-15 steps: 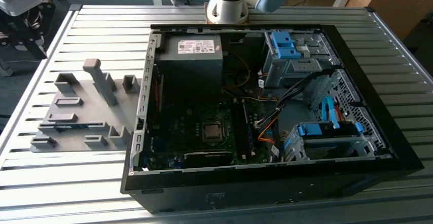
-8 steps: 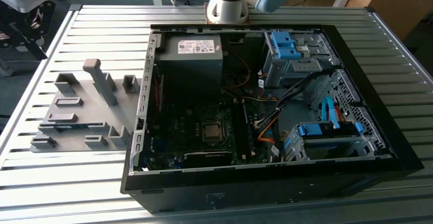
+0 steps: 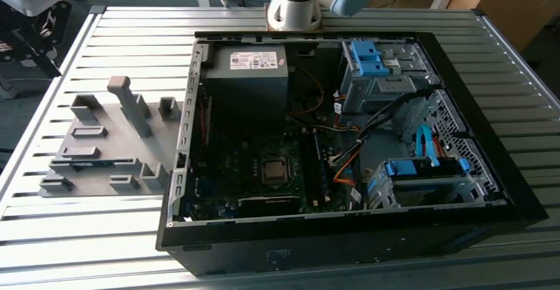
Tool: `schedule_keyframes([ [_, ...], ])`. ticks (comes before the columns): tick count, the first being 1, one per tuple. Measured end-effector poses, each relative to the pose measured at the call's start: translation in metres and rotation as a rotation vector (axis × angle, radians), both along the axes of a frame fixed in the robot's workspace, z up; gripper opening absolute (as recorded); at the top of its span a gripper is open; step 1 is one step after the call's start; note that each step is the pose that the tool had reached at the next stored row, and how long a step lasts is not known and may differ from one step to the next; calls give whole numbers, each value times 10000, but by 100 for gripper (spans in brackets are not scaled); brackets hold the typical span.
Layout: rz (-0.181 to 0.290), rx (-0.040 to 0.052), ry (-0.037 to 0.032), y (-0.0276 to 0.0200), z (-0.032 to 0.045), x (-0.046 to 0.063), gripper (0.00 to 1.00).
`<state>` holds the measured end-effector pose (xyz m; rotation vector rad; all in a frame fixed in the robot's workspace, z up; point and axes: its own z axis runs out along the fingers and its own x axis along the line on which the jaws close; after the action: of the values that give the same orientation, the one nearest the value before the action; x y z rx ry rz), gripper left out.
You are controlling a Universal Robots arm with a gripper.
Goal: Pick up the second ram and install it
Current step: 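Pick up the second ram and move it above second insertion slot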
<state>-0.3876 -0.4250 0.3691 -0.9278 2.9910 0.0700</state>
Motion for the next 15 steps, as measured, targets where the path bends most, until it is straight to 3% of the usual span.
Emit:
schedule_keyframes([
  [3, 195, 0, 0, 0, 0, 0, 11],
  [15, 1720, 0, 0, -2, -1, -2, 11],
])
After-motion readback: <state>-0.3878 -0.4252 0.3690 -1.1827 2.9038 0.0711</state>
